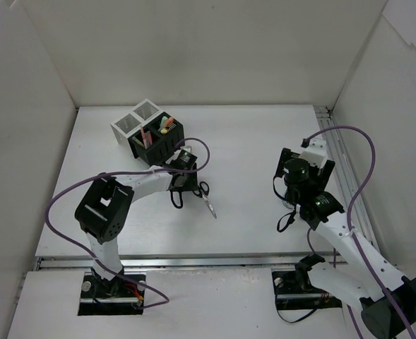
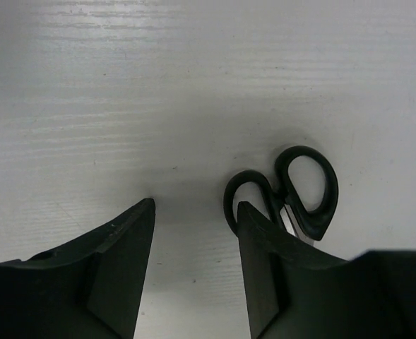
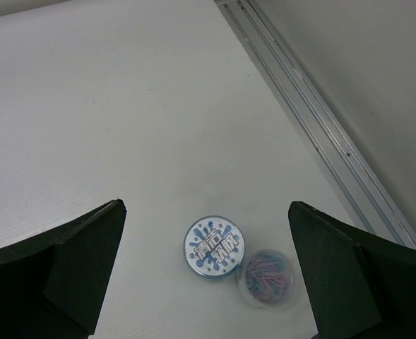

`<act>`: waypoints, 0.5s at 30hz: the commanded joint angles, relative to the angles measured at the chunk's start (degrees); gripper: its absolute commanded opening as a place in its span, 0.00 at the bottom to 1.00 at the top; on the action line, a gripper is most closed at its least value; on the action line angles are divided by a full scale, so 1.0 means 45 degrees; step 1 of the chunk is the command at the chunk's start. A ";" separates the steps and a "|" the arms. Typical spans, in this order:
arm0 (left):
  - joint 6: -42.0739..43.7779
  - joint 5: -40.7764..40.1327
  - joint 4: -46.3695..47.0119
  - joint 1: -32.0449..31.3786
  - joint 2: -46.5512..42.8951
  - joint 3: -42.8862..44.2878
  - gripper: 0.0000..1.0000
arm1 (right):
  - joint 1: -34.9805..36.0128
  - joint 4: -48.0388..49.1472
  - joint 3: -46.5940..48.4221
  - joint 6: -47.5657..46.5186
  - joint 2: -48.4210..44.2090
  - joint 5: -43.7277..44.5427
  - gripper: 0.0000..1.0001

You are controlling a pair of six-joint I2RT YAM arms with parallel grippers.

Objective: Sort the stationery into containers
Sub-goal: Pick up the scissors from the center of the board.

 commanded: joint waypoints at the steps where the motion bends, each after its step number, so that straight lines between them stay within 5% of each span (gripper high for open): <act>1: -0.0110 -0.0834 -0.0180 -0.0295 -0.0109 0.0778 0.45 | -0.0134 0.0435 0.0064 0.0217 0.0030 0.0735 0.98; 7: -0.0032 -0.0896 -0.0278 -0.0766 0.0456 0.1052 0.36 | -0.0114 0.0416 -0.0073 0.0237 -0.0165 0.0871 0.98; 12: -0.0052 -0.1167 -0.0473 -0.0883 0.0712 0.1403 0.03 | -0.0172 0.0416 -0.0171 0.0237 -0.0477 0.0950 0.98; 15: 0.0455 -0.1537 -0.0318 -0.0883 0.0342 0.1618 0.00 | -0.0134 0.0416 -0.0229 0.0179 -0.0575 0.0950 0.98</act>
